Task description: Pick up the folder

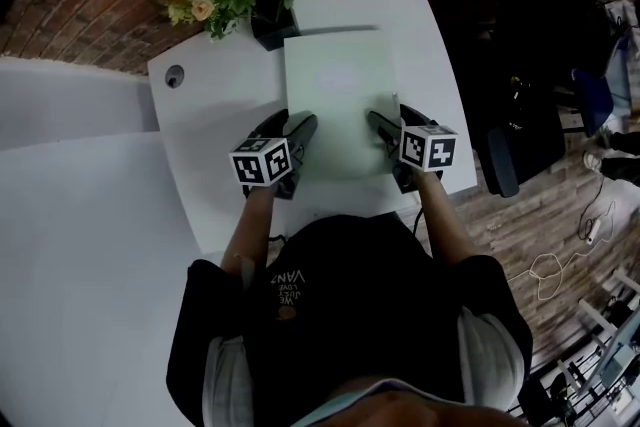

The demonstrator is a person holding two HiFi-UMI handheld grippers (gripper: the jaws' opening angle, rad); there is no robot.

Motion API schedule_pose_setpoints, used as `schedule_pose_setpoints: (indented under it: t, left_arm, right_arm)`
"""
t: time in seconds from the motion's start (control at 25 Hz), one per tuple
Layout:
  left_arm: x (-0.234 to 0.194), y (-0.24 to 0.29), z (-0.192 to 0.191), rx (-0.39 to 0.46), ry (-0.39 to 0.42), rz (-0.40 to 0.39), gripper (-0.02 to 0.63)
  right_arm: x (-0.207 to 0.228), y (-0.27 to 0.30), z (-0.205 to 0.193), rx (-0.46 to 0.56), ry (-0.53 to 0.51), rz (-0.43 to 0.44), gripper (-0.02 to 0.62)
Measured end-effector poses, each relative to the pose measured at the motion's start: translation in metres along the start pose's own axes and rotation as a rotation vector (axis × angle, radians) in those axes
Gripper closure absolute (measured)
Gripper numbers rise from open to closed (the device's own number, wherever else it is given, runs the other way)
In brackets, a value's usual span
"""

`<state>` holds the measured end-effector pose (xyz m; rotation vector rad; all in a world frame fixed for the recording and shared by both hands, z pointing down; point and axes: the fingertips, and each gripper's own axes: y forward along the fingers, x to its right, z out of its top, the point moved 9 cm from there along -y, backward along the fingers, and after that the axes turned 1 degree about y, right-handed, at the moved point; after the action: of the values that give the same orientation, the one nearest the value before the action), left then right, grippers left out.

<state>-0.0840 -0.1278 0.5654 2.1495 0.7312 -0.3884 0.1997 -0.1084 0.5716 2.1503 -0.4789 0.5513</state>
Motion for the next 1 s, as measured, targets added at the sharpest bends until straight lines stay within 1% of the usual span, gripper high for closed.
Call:
schedule_pose_setpoints:
  t: [0.28,0.64,0.88,1.0]
  left_arm:
    - [-0.0034,0.0056,-0.0009,-0.036,0.014,0.013,0.305]
    - [-0.0044,0.0082,0.0003,-0.058,0.014,0.016,0.305]
    - [-0.0061,0.0097,-0.0001,-0.055,-0.003,0.004,0.305]
    - [-0.0061,0.0089,0.0,-0.053,-0.007,0.008,0.305]
  right_arm:
    - [0.0008,0.0023,0.001,-0.015,-0.009,0.001,0.256]
    - [0.0024,0.0047,0.0013,-0.03,-0.004,-0.001,0.244]
    - [0.0035,0.0058,0.0006,-0.023,-0.001,0.008,0.239]
    - [0.0026,0.0054,0.0008,-0.021,-0.002,0.011,0.247]
